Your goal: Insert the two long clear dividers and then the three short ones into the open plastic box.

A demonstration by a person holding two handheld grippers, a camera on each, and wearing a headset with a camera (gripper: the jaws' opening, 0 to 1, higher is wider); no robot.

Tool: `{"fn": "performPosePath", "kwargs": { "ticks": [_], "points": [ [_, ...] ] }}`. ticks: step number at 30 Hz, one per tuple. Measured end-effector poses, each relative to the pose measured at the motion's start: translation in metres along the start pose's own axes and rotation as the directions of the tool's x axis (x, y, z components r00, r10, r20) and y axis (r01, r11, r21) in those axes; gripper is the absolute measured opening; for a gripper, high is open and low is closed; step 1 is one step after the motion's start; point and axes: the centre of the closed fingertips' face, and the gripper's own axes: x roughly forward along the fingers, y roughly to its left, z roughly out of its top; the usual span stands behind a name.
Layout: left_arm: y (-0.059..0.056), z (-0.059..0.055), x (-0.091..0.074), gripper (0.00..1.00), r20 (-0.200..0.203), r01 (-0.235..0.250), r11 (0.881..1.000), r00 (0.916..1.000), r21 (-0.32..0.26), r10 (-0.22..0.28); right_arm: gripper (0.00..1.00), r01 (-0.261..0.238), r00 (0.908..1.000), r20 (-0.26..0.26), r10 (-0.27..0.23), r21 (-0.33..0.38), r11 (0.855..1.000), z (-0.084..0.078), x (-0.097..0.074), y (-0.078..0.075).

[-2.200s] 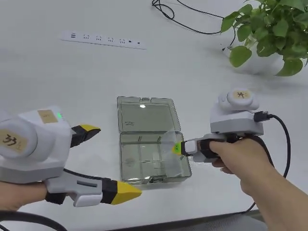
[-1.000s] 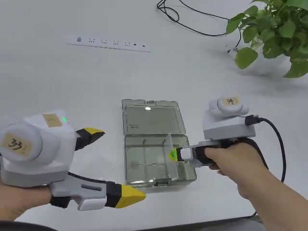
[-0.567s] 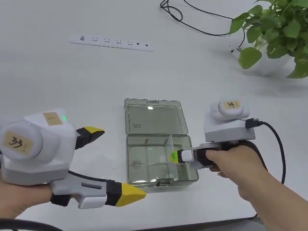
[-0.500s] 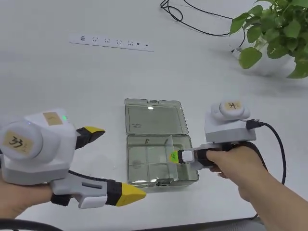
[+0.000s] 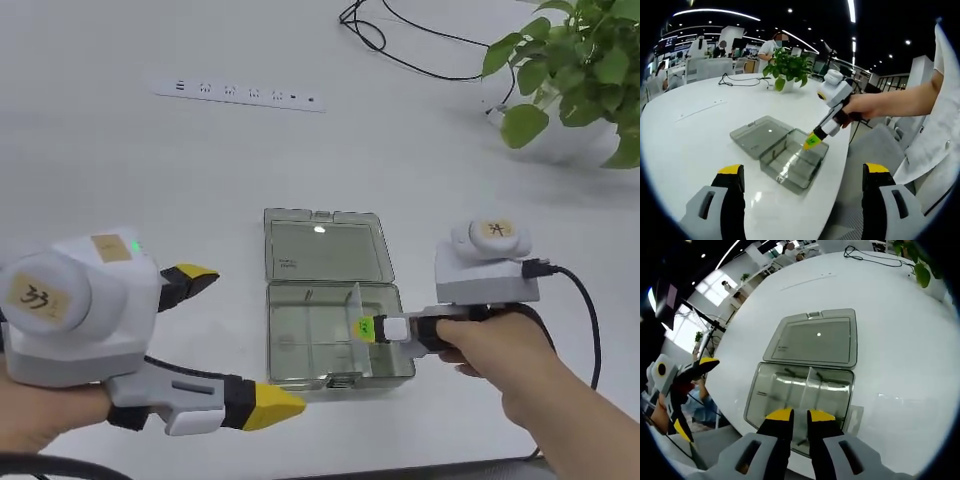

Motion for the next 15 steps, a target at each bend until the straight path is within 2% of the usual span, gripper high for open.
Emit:
{"fn": "performPosePath", "kwargs": {
  "ticks": [15],
  "points": [
    [-0.010,0.005,-0.010,1.00,0.000,-0.032,0.999,0.9995,0.011,0.032,0.20,-0.036,0.9973,0.062,0.039,-0.037,0.999,0.010,-0.016,0.005]
  ]
}}
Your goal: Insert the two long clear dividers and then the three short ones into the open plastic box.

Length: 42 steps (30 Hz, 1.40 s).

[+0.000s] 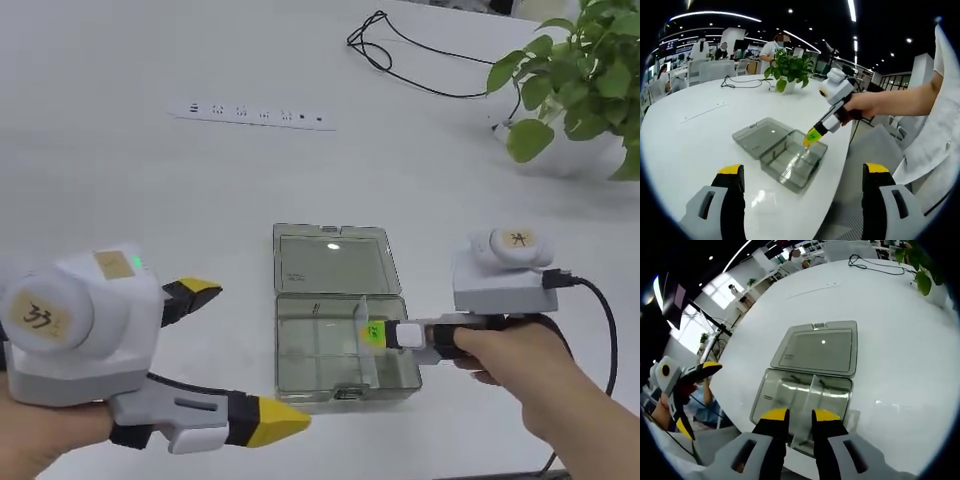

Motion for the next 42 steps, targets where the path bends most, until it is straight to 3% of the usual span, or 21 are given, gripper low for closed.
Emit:
{"fn": "performPosePath", "kwargs": {
  "ticks": [13,27,33,37,38,42],
  "points": [
    [-0.004,0.001,-0.006,1.00,0.003,-0.027,1.000,0.9996,-0.006,0.027,0.29,-0.042,0.9971,0.061,0.046,-0.079,0.996,0.010,-0.022,0.008],
    [-0.002,0.001,-0.014,1.00,0.007,-0.082,0.996,0.9966,-0.020,0.082,0.42,-0.095,0.9883,0.095,0.120,-0.229,0.969,0.017,-0.048,0.021],
    [0.004,-0.005,-0.016,1.00,-0.007,-0.112,0.993,0.9937,-0.031,0.112,0.48,-0.101,0.9854,0.102,0.136,-0.293,0.951,0.015,-0.060,0.020],
    [0.010,-0.011,-0.017,0.98,-0.023,-0.136,0.990,0.9906,-0.042,0.135,0.52,-0.107,0.9832,0.101,0.152,-0.357,0.928,0.011,-0.067,0.020],
    [0.012,-0.013,-0.017,0.98,-0.029,-0.142,0.989,0.9895,-0.046,0.141,0.53,-0.106,0.9820,0.105,0.157,-0.384,0.917,0.011,-0.069,0.019],
    [0.020,-0.026,-0.019,0.96,-0.080,-0.173,0.983,0.9826,-0.063,0.167,0.55,-0.112,0.9792,0.108,0.172,-0.419,0.901,0.007,-0.075,0.016]
  ]
}}
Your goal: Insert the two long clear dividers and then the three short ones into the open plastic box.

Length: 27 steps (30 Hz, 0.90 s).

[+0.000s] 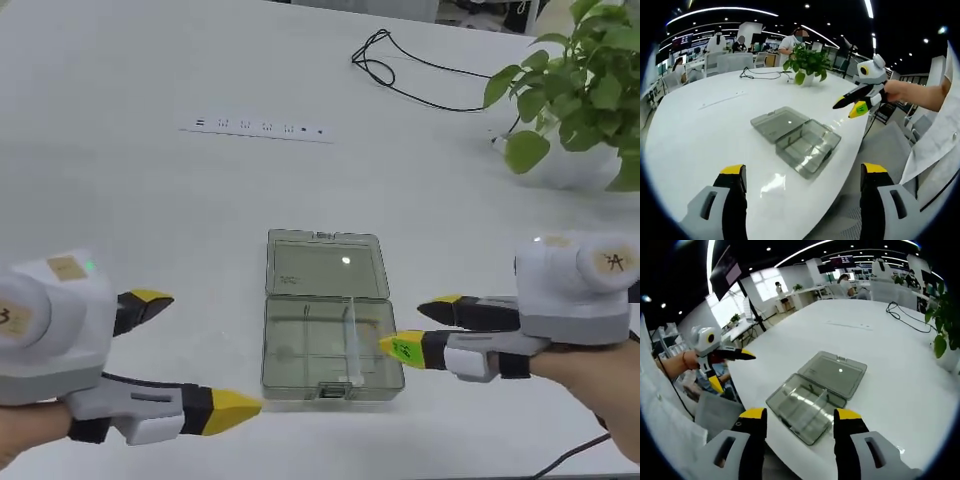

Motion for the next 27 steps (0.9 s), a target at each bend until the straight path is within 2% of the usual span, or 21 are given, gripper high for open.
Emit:
{"fn": "performPosePath", "kwargs": {
  "ticks": [3,4,5,8,12,14,15,18,22,26,27],
  "points": [
    [0.005,-0.009,0.000,0.95,-0.036,-0.016,1.000,0.9992,-0.005,0.016,0.58,-0.015,0.9997,0.018,0.016,-0.057,0.998,-0.001,-0.004,0.001],
    [0.008,-0.015,-0.001,0.94,-0.062,-0.027,1.000,0.9978,-0.012,0.026,0.59,-0.022,0.9996,0.015,0.023,-0.068,0.997,-0.004,-0.005,0.001],
    [0.009,-0.016,0.000,0.94,-0.063,-0.029,0.999,0.9976,-0.012,0.029,0.60,-0.027,0.9994,0.020,0.029,-0.080,0.996,-0.005,-0.006,0.001],
    [0.014,-0.026,-0.001,0.91,-0.108,-0.050,0.998,0.9931,-0.049,0.044,0.62,-0.047,0.9984,0.028,0.050,-0.109,0.993,-0.009,-0.008,0.003],
    [0.022,-0.034,0.002,0.86,-0.145,-0.075,0.995,0.9873,-0.061,0.065,0.67,-0.058,0.9963,0.053,0.067,-0.163,0.985,-0.014,-0.012,0.004],
    [0.024,-0.043,0.005,0.84,-0.190,-0.087,0.993,0.9793,-0.083,0.070,0.69,-0.063,0.9954,0.060,0.074,-0.180,0.982,-0.016,-0.014,0.005],
    [0.026,-0.045,0.008,0.83,-0.193,-0.090,0.993,0.9784,-0.079,0.073,0.70,-0.062,0.9955,0.060,0.074,-0.184,0.981,-0.018,-0.015,0.004],
    [0.026,-0.053,0.011,0.79,-0.239,-0.101,0.992,0.9678,-0.082,0.079,0.70,-0.062,0.9949,0.066,0.077,-0.198,0.978,-0.021,-0.017,0.003],
    [0.032,-0.070,0.017,0.71,-0.308,-0.124,0.990,0.9465,-0.068,0.097,0.70,-0.058,0.9929,0.091,0.077,-0.194,0.979,-0.021,-0.021,0.000],
    [0.034,-0.078,0.023,0.66,-0.333,-0.127,0.989,0.9382,-0.072,0.096,0.70,-0.051,0.9917,0.106,0.073,-0.196,0.979,-0.020,-0.022,-0.001],
    [0.036,-0.083,0.025,0.64,-0.350,-0.133,0.989,0.9314,-0.072,0.100,0.70,-0.050,0.9909,0.113,0.073,-0.196,0.979,-0.019,-0.023,-0.002]
  ]
}}
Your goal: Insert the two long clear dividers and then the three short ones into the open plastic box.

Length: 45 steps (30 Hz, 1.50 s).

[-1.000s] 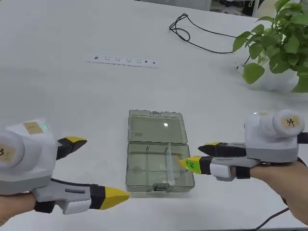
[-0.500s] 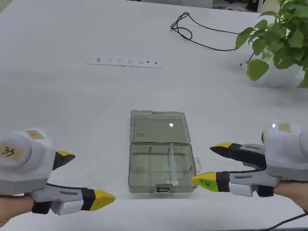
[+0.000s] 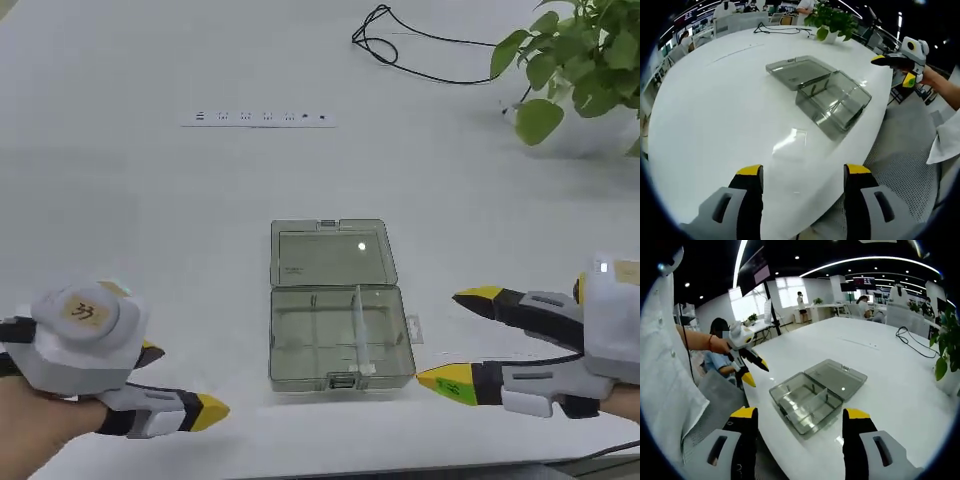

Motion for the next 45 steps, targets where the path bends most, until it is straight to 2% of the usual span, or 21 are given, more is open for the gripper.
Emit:
{"fn": "performPosePath", "kwargs": {
  "ticks": [4,6,8,15,18,22,24,27,30,36,39,45],
  "points": [
    [0.007,-0.006,0.006,0.62,-0.039,-0.032,0.999,0.9987,0.017,0.033,0.70,0.002,0.9999,0.013,-0.002,0.000,1.000,0.000,-0.002,0.000],
    [0.009,-0.006,0.009,0.60,-0.045,-0.034,0.999,0.9984,0.020,0.034,0.70,0.004,0.9999,0.016,-0.004,0.000,1.000,0.001,-0.002,-0.001],
    [0.011,-0.009,0.012,0.57,-0.072,-0.043,0.998,0.9964,0.040,0.046,0.70,0.005,0.9997,0.024,-0.005,-0.003,1.000,0.001,-0.004,0.000],
    [0.019,-0.015,0.021,0.54,-0.122,-0.061,0.996,0.9901,0.066,0.069,0.69,0.020,0.9986,0.049,-0.020,0.012,1.000,0.005,-0.005,-0.003],
    [0.020,-0.015,0.021,0.51,-0.127,-0.067,0.995,0.9891,0.071,0.075,0.69,0.021,0.9985,0.050,-0.022,0.010,1.000,0.005,-0.005,-0.001],
    [0.021,-0.017,0.021,0.48,-0.153,-0.088,0.990,0.9827,0.110,0.105,0.69,0.023,0.9985,0.049,-0.024,0.013,1.000,0.005,-0.006,0.000],
    [0.025,-0.018,0.021,0.44,-0.166,-0.115,0.981,0.9760,0.159,0.141,0.69,0.026,0.9981,0.055,-0.027,0.015,1.000,0.006,-0.007,0.000],
    [0.027,-0.018,0.022,0.40,-0.175,-0.138,0.976,0.9702,0.169,0.167,0.68,0.032,0.9976,0.061,-0.033,0.016,0.999,0.007,-0.008,0.000],
    [0.027,-0.017,0.022,0.40,-0.183,-0.140,0.977,0.9685,0.162,0.169,0.68,0.035,0.9973,0.064,-0.036,0.018,0.999,0.009,-0.008,-0.001],
    [0.027,-0.017,0.022,0.38,-0.182,-0.140,0.977,0.9688,0.160,0.168,0.67,0.040,0.9967,0.071,-0.041,0.015,0.999,0.011,-0.008,-0.002],
    [0.028,-0.018,0.021,0.32,-0.187,-0.134,0.977,0.9686,0.164,0.164,0.67,0.041,0.9967,0.070,-0.042,0.013,0.999,0.011,-0.008,-0.002],
    [0.028,-0.018,0.021,0.32,-0.195,-0.126,0.978,0.9681,0.165,0.158,0.67,0.048,0.9958,0.077,-0.050,0.016,0.999,0.011,-0.010,-0.004]
  ]
}}
